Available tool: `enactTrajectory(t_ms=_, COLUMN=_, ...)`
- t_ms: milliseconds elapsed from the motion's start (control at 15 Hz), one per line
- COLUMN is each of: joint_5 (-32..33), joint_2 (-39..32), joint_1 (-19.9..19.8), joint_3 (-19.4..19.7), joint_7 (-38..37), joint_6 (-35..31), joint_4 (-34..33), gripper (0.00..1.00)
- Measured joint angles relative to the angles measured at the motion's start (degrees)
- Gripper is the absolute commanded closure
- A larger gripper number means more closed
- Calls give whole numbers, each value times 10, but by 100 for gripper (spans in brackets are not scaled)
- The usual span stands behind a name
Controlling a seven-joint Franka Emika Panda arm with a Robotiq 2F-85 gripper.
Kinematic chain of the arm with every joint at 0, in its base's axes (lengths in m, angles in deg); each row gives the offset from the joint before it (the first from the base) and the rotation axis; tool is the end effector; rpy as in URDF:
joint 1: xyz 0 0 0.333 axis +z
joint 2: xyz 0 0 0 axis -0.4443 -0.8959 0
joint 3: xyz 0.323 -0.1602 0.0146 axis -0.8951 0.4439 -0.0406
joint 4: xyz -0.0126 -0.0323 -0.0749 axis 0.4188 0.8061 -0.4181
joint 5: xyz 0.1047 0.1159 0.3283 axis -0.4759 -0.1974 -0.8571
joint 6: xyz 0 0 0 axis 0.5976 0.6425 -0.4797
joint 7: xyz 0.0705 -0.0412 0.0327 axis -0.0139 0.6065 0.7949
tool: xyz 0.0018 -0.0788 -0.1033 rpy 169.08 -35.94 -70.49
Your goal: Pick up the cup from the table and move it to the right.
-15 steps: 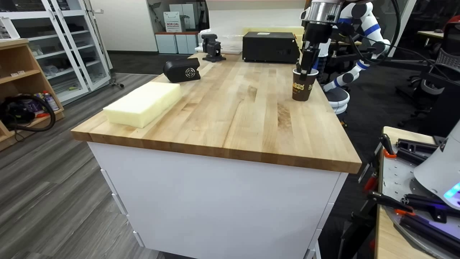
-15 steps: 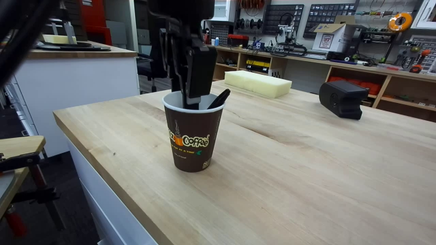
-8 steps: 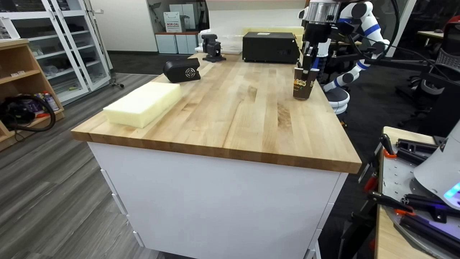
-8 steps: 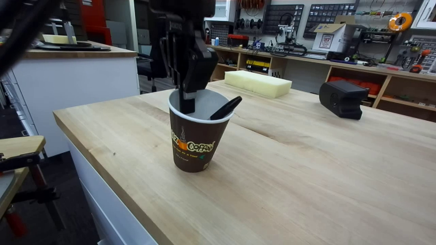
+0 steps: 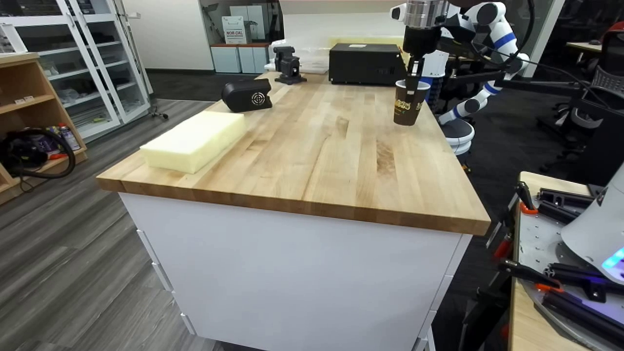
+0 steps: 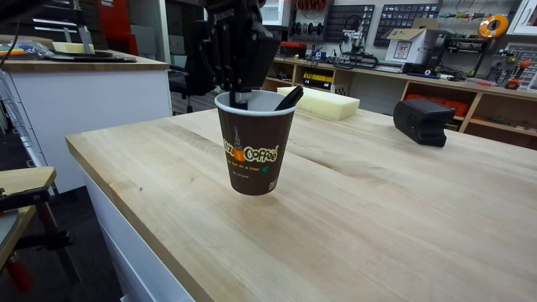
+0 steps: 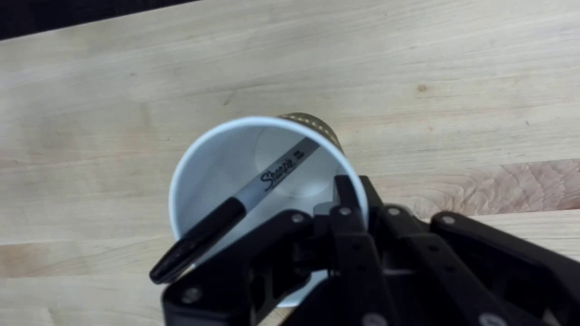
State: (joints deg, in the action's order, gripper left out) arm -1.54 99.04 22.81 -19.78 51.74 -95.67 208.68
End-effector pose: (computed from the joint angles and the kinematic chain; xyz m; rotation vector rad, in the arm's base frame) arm 0.4274 -0.0726 0.4196 2.9569 0.3665 0.0543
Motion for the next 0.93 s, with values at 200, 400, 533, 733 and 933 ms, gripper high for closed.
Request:
enactTrajectory(t_ms=200, joint_5=13, joint_2=0, joint_1=9, joint_3=-27, joint_7=0, joint_6=4, joint_4=-11, gripper=96)
enactTrajectory(t_ms=400, joint_5=18, joint_2=0, joint_1=24, joint_3=-48, joint_7=0, joint_6=10, joint_4=-24, gripper=96)
enactTrajectory(t_ms=533, joint_5=20, joint_2=0, joint_1=34, joint_3=-58, joint_7=4, joint_6=16, joint_4=-32, gripper=96)
enactTrajectory(t_ms=733, joint_5=18, joint_2=-6, joint_1=47, joint_3=-63, joint_7=7, joint_6=25, joint_4=-44, gripper=96)
enactTrajectory(t_ms=933, joint_5=0, joint_2=-33, joint_1=55, joint_3=-63, joint_7=8, joint_6=43, joint_4=-68, gripper=96)
